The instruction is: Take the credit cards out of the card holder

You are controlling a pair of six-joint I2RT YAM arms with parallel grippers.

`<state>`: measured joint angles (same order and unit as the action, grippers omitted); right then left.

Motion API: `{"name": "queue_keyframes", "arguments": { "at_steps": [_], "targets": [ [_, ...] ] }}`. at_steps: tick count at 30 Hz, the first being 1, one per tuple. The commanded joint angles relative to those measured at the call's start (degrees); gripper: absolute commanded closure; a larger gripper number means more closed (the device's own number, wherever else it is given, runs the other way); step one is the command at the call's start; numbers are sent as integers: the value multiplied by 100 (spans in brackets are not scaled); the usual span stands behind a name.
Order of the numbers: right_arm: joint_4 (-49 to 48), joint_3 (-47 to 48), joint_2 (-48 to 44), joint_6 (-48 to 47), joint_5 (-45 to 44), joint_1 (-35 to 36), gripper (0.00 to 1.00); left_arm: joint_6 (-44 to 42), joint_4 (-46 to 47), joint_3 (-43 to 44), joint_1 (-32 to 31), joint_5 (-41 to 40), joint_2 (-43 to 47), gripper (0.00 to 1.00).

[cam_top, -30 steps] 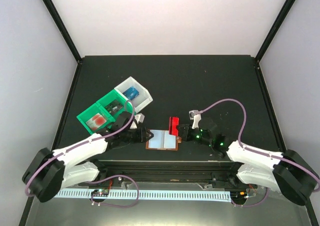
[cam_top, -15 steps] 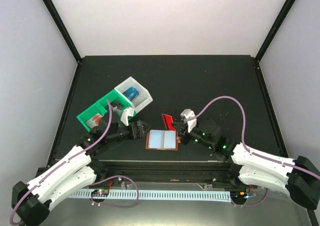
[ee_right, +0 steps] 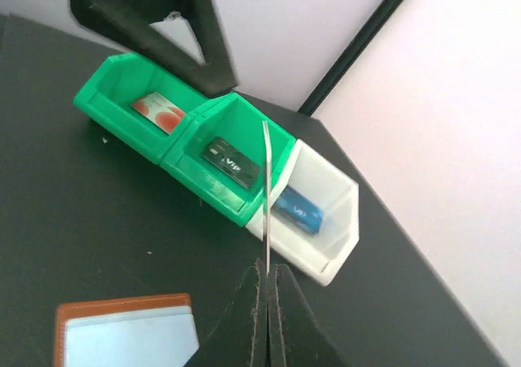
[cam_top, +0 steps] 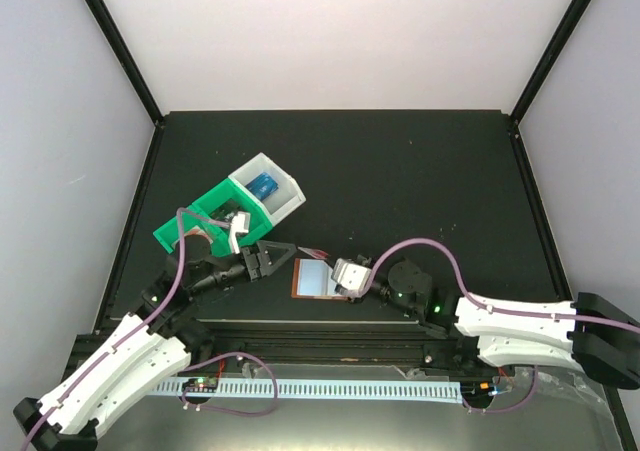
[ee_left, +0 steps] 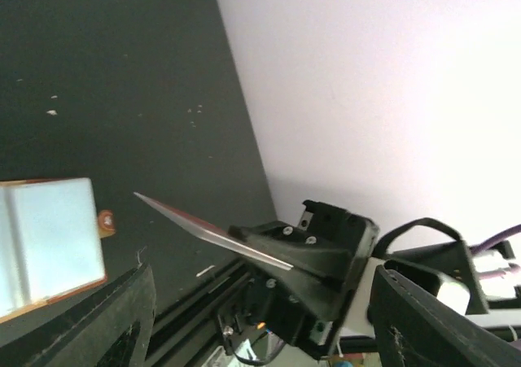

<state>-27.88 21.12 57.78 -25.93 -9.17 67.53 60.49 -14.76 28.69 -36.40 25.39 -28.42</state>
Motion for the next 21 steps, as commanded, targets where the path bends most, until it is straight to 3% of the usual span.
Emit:
{"name": "queue_keyframes", "arguments": {
  "at_steps": [1, 6, 15, 21],
  "targets": [
    [-1010, -210, 190, -1903, -608, 310, 99, 866, 751, -189, -10, 523, 120, 29],
    [-1586, 70, 643, -2477, -1340, 554, 99, 1607, 1596, -597, -12, 764, 98, 37],
    [-2783, 120, 1396, -3770, -2416, 965, 99, 1978, 1855, -760, -19, 839, -44, 40],
    [-3866, 61, 1954, -4714, -2718, 1271, 99, 2060, 1852, -779, -23, 635, 53, 57]
  ]
}}
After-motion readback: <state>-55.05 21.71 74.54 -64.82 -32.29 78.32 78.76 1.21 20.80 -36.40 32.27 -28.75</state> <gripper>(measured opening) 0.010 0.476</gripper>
